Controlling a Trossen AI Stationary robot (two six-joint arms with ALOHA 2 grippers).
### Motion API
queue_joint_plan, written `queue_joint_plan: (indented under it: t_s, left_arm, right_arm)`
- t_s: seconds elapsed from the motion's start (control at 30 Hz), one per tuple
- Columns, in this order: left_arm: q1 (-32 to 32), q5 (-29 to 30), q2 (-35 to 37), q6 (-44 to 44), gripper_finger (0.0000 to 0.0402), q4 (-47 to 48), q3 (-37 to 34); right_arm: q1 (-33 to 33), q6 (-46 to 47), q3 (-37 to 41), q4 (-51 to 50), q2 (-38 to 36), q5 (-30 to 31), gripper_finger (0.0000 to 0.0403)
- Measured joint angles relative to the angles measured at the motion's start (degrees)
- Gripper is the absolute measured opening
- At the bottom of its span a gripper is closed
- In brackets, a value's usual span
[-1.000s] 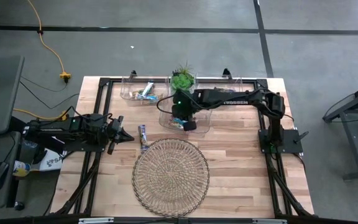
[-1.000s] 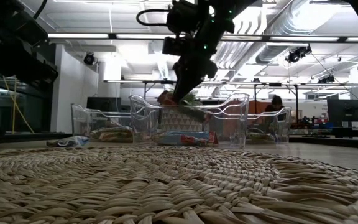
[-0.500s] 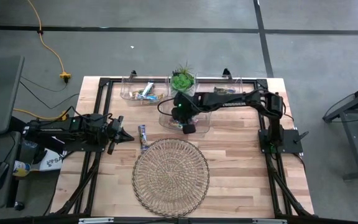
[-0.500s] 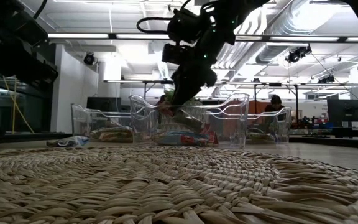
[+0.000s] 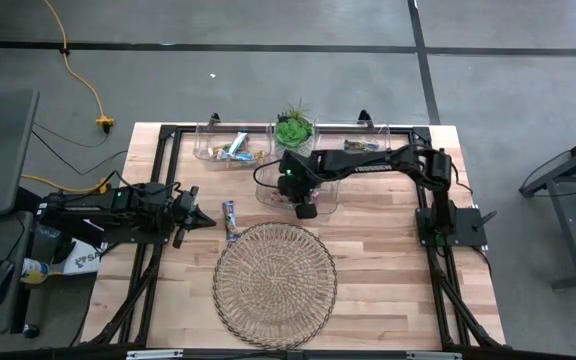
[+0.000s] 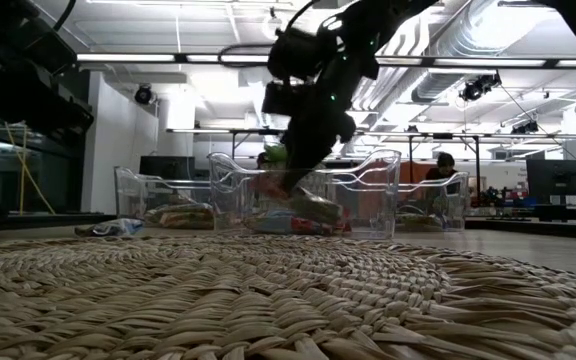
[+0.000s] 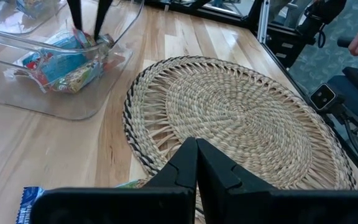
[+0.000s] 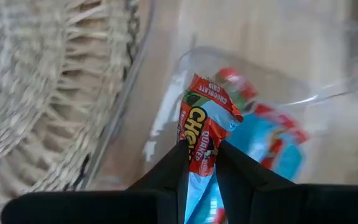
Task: Pick and place Granola Bars by type
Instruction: Put the red granola bar into the bottom transparent bin
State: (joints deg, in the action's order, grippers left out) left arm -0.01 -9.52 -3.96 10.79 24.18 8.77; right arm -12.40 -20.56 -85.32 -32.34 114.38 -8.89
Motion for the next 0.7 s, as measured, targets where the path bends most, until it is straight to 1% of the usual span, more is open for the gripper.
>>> queue_joint_plan:
  t_s: [0.1, 0.3, 0.5, 0.6, 0.7]
  left_arm:
    - [0.0, 0.0, 0.0, 0.0, 0.0001, 0.0, 0.0]
    - [0.0, 0.0, 0.0, 0.0, 0.0001, 0.0, 0.0]
    - [0.0, 0.1, 0.0, 0.0, 0.0001, 0.0, 0.0]
    - [0.0, 0.1, 0.0, 0.0, 0.0001, 0.0, 0.0]
    - [0.0, 0.1, 0.0, 0.0, 0.0001, 0.0, 0.0]
  right_arm:
    - [0.1, -0.3, 0.0, -2.5, 0.8, -0.6, 0.0062]
    - [0.3, 0.1, 0.0, -2.4, 1.0, -1.1, 0.0062]
    - [0.7, 0.1, 0.0, -4.5, 1.0, -1.1, 0.0063]
    - [0.8, 0.1, 0.0, -5.4, 1.0, -1.1, 0.0072]
    - [0.8, 1.0, 0.0, -5.8, 1.0, -1.9, 0.009]
